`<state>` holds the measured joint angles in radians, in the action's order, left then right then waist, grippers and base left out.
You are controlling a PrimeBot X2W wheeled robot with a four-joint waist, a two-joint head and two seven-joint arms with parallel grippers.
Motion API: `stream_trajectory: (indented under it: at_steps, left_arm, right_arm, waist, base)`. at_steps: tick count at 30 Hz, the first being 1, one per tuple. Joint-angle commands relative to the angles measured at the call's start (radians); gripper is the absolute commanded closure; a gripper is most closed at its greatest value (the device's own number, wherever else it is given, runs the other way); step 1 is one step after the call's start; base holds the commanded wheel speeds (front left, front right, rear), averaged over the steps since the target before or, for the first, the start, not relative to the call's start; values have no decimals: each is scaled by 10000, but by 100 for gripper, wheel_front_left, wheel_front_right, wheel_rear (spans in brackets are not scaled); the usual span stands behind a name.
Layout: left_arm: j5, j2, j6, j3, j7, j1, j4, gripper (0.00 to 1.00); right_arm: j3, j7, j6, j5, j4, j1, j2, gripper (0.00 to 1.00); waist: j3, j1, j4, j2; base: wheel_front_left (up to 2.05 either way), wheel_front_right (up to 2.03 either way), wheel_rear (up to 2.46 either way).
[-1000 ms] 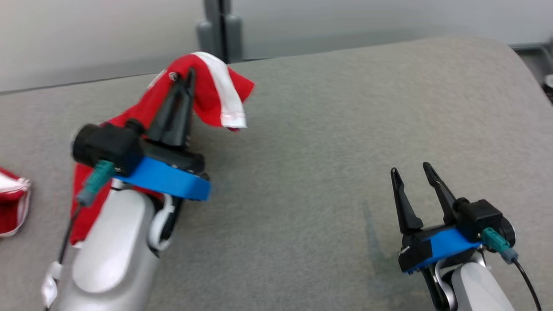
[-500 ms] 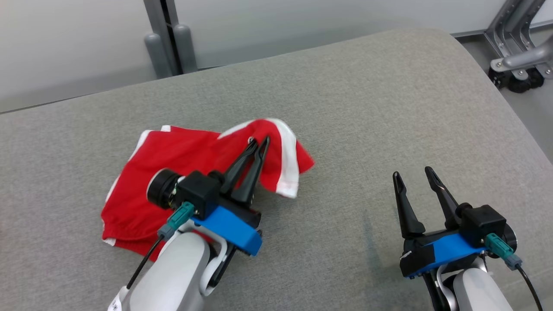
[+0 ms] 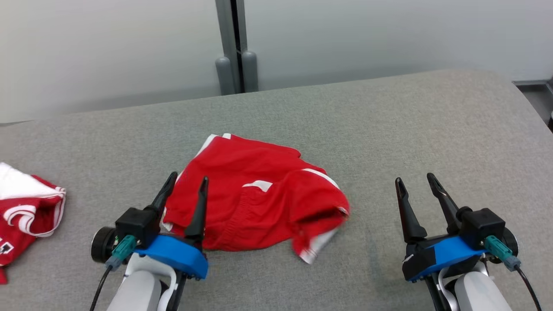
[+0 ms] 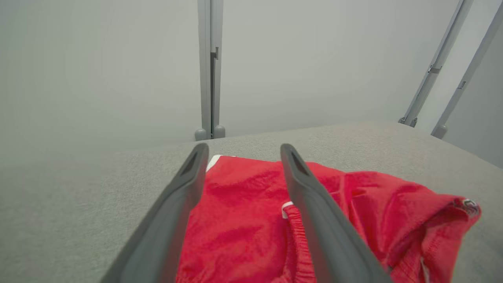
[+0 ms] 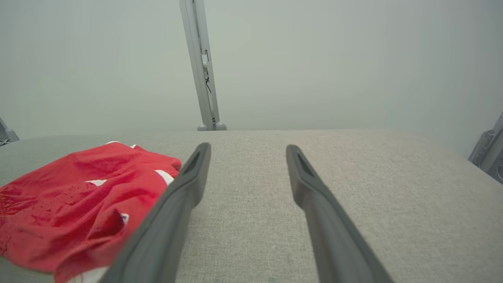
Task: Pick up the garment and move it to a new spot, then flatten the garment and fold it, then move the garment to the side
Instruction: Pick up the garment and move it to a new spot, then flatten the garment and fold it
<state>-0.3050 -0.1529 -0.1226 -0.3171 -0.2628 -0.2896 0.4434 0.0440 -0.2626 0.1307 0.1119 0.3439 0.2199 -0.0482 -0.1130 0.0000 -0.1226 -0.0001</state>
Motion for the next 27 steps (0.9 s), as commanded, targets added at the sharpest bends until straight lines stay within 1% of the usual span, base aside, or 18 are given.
stream_trajectory:
  at_steps: [1,7,12,15,20,24,27]
  left_arm:
    - [61,92,93,367,-29,328,1,0]
    - [535,223,239,1627,-29,1159,-80,0]
    - [851,387,256,2479,-29,1907,-165,0]
    - [1007,522,208,2834,-29,2217,-230,0]
    - [1299,742,113,2961,-29,2407,-313,0]
    - [1425,850,2,2761,-29,2218,-308,0]
    - [1288,909,-68,2345,-29,1889,-247,0]
  right_arm:
    - [-50,-34,1,-28,91,-164,-39,0]
    - [-110,-34,1,-115,290,-329,-39,0]
    - [-115,-34,1,-82,402,-518,-41,0]
    - [-163,-34,1,-65,437,-625,-37,0]
    - [-236,-34,1,-110,482,-679,-39,0]
    - [-141,-34,1,-125,455,-574,-41,0]
    - [-73,-34,1,-127,376,-488,-42,0]
  waist:
    - [151,0,154,1]
    - [635,0,519,1]
    - [883,0,600,1]
    - [956,0,659,1]
    - [1002,0,701,1]
    - [882,0,600,1]
    - [606,0,413,1]
  base:
    - [0,0,0]
    - [0,0,0]
    - [0,0,0]
    - [0,0,0]
    - [0,0,0]
    - [0,0,0]
    - [0,0,0]
